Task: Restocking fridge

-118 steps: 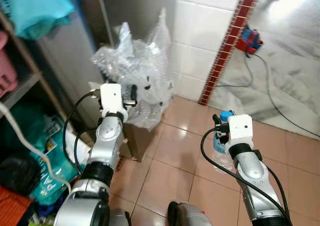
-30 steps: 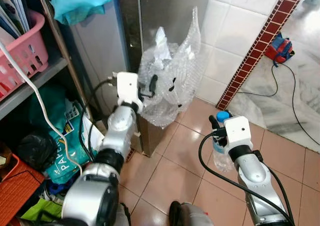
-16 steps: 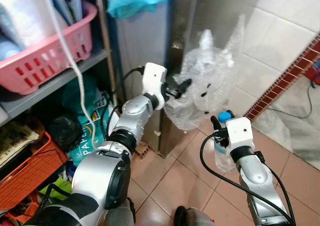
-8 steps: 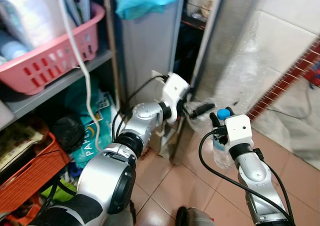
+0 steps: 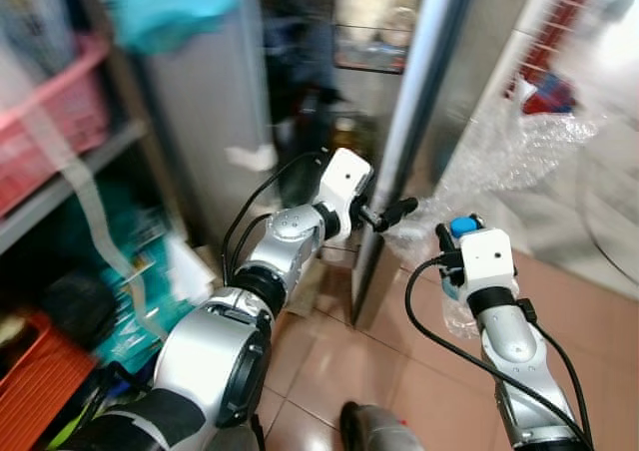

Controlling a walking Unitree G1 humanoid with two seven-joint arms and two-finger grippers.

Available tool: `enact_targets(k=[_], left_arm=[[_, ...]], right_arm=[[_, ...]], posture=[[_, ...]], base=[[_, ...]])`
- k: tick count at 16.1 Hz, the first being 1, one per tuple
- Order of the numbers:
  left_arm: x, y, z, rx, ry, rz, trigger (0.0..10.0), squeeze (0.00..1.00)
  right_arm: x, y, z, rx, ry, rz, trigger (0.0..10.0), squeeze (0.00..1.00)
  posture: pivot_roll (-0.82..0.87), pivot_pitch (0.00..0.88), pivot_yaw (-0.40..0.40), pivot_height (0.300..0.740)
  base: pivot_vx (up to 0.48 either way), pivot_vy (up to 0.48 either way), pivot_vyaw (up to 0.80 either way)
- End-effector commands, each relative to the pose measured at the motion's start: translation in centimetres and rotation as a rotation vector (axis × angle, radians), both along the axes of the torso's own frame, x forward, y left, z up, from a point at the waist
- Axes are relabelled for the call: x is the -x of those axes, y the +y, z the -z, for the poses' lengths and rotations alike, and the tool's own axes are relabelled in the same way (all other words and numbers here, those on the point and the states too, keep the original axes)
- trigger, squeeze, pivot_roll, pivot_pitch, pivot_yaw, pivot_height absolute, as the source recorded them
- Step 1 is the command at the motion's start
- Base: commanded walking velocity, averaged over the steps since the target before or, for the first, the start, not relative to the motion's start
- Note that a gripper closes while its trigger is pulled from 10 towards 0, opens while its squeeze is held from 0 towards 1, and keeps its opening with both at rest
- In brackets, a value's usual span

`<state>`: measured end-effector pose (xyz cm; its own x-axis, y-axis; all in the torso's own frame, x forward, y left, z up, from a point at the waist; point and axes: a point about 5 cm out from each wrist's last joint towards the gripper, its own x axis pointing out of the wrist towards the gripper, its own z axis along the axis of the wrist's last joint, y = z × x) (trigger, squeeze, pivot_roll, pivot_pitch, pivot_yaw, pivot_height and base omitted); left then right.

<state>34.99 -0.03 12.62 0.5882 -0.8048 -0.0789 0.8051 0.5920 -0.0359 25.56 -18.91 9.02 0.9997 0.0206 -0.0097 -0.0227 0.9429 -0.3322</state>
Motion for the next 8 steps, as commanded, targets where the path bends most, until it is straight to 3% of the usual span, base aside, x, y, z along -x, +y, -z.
enact_targets(k=[1, 8], left_arm=[[1.42, -2.2, 0.8, 0.041, 0.037, 0.04, 10.0, 0.0], [1.64, -2.77, 0.81, 0.024, 0.028, 0.044, 10.0, 0.0]], right_arm=[[-0.34, 0.26, -0.62, 0.002, -0.033, -0.002, 10.0, 0.0], [-0.39, 0.27, -0.59, 0.005, -0.043, 0.005, 10.0, 0.0]], posture=[[-0.08, 0.068, 0.002, 0.74], [-0.08, 0.062, 0.013, 0.74]], base=[[0.262, 0.0, -0.46], [0.299, 0.0, 0.0]])
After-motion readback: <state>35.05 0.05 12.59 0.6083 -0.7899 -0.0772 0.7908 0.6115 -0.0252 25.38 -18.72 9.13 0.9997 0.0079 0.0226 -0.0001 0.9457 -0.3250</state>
